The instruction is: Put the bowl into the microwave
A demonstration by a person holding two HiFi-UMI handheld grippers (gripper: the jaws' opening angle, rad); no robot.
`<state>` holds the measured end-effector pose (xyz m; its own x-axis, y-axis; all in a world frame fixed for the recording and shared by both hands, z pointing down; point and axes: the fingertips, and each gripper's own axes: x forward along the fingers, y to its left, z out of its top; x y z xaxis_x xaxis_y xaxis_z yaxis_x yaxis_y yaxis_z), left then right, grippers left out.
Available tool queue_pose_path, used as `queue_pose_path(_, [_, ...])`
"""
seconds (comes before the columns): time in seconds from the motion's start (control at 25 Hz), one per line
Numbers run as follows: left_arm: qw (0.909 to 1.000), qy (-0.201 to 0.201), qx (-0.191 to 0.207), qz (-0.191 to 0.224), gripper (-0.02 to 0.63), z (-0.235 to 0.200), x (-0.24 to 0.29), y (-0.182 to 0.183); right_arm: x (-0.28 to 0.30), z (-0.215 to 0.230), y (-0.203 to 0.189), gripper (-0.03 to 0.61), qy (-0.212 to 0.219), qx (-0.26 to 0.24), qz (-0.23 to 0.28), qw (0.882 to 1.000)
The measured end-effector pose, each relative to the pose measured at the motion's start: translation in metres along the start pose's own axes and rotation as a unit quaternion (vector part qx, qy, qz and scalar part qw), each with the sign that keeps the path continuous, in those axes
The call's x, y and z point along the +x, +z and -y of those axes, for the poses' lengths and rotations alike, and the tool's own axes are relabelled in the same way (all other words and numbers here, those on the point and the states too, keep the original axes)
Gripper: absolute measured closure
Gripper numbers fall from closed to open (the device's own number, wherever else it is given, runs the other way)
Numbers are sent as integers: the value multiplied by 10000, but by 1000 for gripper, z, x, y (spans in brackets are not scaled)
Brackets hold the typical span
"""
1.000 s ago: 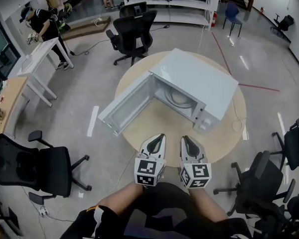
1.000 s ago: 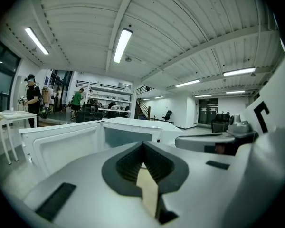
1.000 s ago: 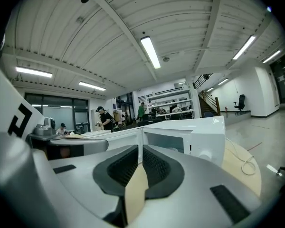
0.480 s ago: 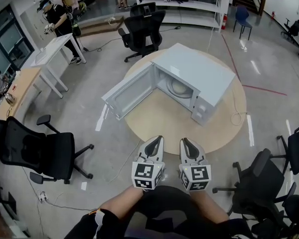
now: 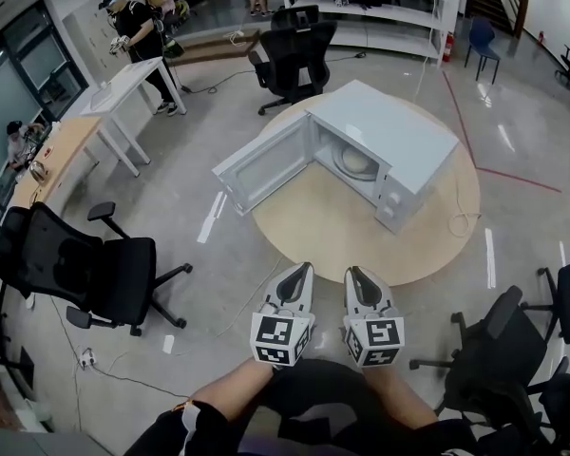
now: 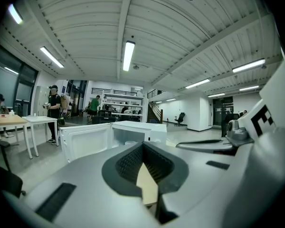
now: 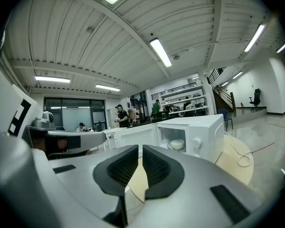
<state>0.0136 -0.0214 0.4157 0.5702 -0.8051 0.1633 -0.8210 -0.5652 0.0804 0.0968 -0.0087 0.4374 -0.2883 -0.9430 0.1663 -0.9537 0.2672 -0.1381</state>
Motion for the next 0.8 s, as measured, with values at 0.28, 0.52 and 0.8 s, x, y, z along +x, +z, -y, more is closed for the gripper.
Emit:
queue_pose_path(0.28, [10000,86,-34,-17,568,-3,-22,-8,-10,-13,-9,537,14,-57,-108,9999])
queue_pose_path(0.52, [9998,163,-73,-20,568,-14,-50,-17,-17,-38,-22,537,66,-87,-223,9997])
queue_pose_path(0.8, [9996,274,-64,6,568,-30,-97,-25,-30,-82,-31,537,148,-192,-294,9993])
